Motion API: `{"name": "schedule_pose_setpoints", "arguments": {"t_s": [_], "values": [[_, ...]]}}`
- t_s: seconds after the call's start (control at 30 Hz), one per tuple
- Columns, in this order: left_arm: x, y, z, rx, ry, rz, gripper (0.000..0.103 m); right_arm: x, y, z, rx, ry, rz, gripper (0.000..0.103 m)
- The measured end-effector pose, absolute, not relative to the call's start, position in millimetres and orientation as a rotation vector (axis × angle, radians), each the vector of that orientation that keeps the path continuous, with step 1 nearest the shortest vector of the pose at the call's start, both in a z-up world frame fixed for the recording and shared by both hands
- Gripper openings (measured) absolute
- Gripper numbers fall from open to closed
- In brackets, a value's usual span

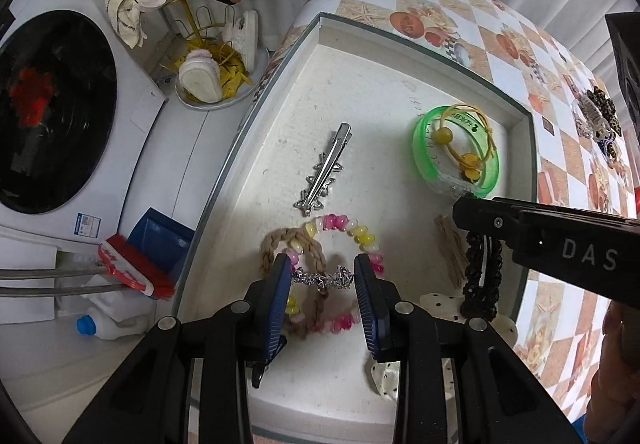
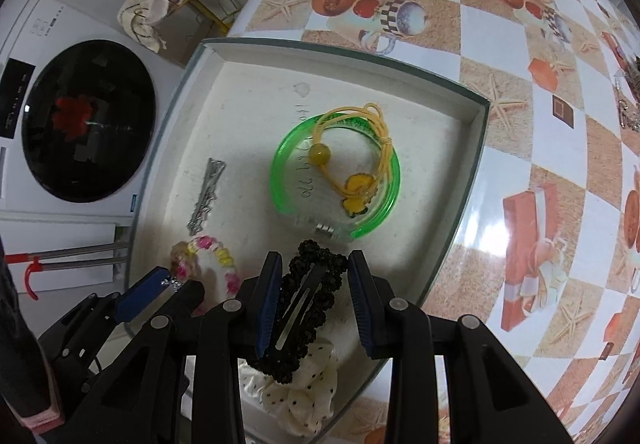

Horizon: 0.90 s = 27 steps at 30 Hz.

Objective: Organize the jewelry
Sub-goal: 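Lower both items into the tray and open both tools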

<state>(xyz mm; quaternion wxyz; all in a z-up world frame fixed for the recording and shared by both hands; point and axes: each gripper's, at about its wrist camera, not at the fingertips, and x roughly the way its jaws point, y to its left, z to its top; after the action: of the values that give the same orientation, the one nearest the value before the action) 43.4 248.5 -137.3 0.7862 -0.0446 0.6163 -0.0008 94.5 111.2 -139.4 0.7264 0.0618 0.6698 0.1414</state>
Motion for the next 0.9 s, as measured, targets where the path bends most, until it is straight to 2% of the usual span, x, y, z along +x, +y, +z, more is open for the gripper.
{"name": "schedule_pose_setpoints", "arguments": {"t_s": [0.9], "values": [[44.4, 242.9, -147.9, -0.025, 1.317, 0.031, 0.038, 92.6, 107.0, -150.8, 0.094, 1.45, 0.28, 0.037]]}}
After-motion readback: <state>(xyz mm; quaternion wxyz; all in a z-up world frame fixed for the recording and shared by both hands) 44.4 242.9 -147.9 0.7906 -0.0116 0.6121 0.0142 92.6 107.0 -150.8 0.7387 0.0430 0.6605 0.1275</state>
